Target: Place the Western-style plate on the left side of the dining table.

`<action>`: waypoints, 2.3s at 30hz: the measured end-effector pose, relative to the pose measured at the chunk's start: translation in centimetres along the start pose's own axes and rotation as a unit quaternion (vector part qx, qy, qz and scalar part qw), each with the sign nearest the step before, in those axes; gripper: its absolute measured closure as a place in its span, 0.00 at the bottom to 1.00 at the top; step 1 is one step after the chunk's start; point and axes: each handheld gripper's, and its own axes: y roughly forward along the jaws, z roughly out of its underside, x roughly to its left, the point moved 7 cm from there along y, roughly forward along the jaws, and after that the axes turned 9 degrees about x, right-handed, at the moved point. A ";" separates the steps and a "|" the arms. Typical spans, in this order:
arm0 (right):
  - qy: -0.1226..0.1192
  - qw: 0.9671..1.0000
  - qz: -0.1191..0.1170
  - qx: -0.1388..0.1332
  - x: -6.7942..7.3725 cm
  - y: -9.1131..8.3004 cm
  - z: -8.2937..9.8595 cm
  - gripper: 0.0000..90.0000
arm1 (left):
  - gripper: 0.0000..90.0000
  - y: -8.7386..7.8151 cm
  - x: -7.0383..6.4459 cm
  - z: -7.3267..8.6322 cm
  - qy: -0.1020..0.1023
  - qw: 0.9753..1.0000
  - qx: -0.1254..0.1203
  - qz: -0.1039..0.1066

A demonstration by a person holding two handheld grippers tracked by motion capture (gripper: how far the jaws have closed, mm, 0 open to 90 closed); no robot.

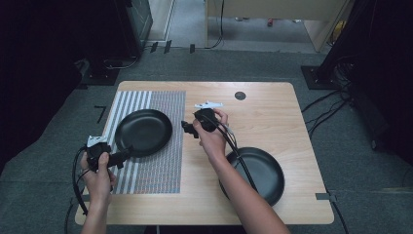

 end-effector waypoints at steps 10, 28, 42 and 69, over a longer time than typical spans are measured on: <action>0.003 1.000 -0.003 -0.012 -1.3 -3.0 1.7 0.30 | 0.11 -0.4 0.2 2.0 0.006 1.000 -0.004 -0.026; 0.009 0.999 0.022 -0.024 -4.8 -7.4 5.3 0.30 | 0.11 0.0 1.0 5.6 0.036 0.996 -0.002 -0.084; 0.031 0.998 0.035 -0.034 -7.7 -10.1 7.6 0.30 | 0.10 -0.2 1.8 8.7 0.042 0.995 0.009 -0.091; 0.090 0.990 0.090 -0.061 -14.2 -16.6 12.2 0.30 | 0.09 -0.7 3.1 10.3 0.050 0.994 0.021 -0.098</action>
